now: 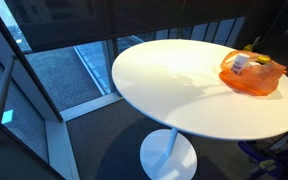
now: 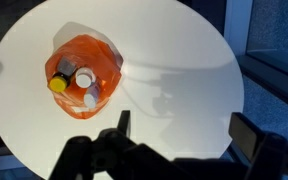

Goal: Remove the white lotion bottle from the plastic bag

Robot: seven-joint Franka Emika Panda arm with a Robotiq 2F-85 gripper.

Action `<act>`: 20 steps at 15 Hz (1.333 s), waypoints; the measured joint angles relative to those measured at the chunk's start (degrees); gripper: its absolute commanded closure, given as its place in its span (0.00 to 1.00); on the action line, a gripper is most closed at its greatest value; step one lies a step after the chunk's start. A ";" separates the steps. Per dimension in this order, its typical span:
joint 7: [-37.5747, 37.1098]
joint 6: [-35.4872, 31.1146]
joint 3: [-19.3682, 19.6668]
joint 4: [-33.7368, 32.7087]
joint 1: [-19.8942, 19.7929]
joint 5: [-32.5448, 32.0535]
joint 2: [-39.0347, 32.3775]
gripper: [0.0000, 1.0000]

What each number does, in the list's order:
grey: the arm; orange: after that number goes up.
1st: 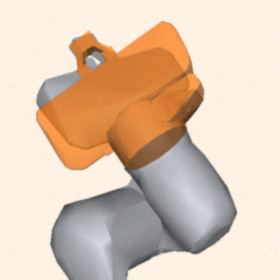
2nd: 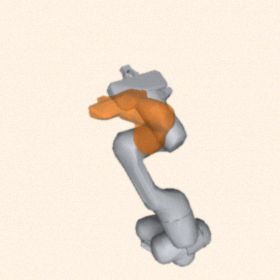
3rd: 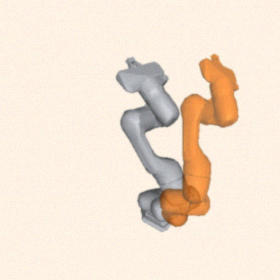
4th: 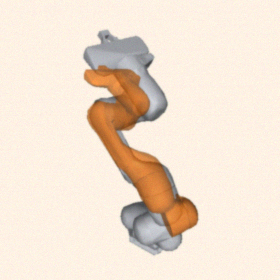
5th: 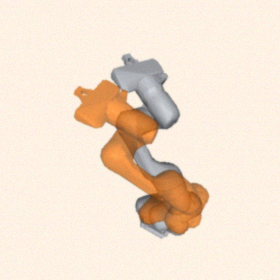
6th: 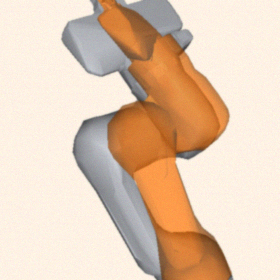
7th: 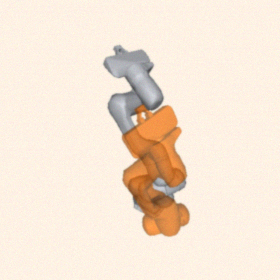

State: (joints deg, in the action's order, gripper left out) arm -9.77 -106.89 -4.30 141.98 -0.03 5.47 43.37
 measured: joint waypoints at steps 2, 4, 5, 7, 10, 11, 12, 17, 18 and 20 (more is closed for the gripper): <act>-0.16 0.00 -0.55 -2.35 0.00 0.00 -2.26 0.00; -0.31 0.20 -0.75 -4.77 -0.02 -0.06 -4.85 0.00; -0.43 0.31 -0.75 -5.93 -0.12 -0.15 -6.24 0.00; -0.80 0.36 -0.73 -7.95 -0.64 -0.40 -9.04 0.00; -1.27 0.30 -0.55 -9.94 -1.82 -1.21 -13.14 0.00; -1.29 0.15 -0.37 -10.23 -2.17 -1.55 -14.43 0.00; -1.29 -0.16 -0.13 -10.33 -2.45 -1.77 -15.64 0.00; -1.29 -5.69 1.27 -10.30 -3.17 -2.82 -21.92 0.00; -1.29 -7.06 1.57 -10.30 -3.18 -2.82 -23.19 0.00; -1.29 -9.61 2.20 -10.29 -3.19 -2.82 -25.65 0.00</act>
State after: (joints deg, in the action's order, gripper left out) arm -11.06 -116.50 -2.10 131.69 -3.21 2.64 17.72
